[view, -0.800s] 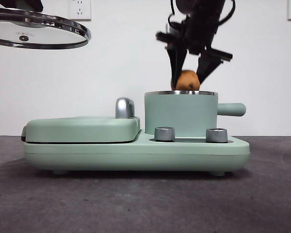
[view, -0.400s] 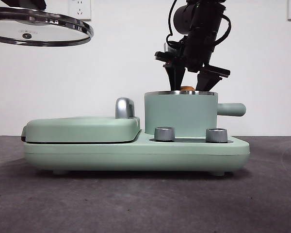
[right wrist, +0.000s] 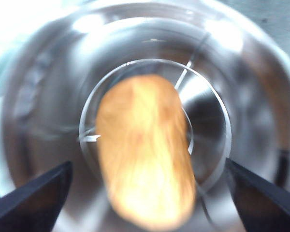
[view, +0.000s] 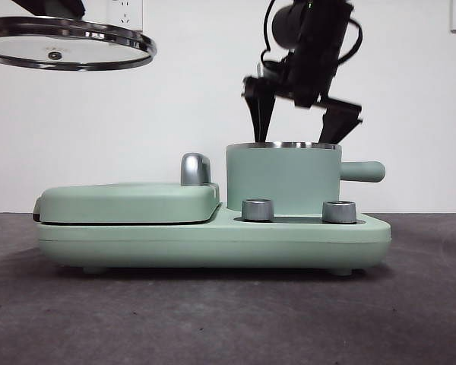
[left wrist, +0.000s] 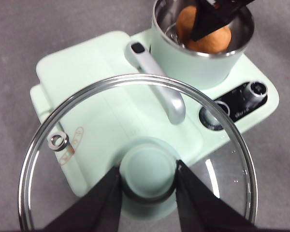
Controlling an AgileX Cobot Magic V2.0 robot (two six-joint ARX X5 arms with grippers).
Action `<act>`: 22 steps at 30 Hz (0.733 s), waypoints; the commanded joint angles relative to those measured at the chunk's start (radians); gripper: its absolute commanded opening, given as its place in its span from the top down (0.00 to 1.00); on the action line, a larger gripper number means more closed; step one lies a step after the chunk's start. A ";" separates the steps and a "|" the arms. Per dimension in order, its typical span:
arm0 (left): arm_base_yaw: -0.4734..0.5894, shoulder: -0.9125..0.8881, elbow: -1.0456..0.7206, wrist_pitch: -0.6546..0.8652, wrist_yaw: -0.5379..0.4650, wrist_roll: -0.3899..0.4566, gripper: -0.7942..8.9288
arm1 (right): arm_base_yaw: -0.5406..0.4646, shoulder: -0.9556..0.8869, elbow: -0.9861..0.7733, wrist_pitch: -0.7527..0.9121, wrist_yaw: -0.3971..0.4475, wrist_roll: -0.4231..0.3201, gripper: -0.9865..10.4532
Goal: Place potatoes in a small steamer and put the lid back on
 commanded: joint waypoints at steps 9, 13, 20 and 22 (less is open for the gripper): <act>-0.051 0.063 0.015 0.079 0.005 0.006 0.90 | 0.005 -0.198 0.136 -0.127 0.079 -0.058 0.46; -0.076 0.087 0.015 0.084 0.005 0.007 0.90 | 0.005 -0.332 0.043 -0.128 0.081 -0.066 0.46; -0.109 0.107 0.016 0.138 0.005 0.003 0.90 | 0.006 -0.669 -0.320 -0.127 0.092 -0.076 0.46; -0.118 0.116 0.016 0.160 0.005 -0.006 0.90 | 0.006 -0.782 -0.442 -0.127 0.114 -0.076 0.46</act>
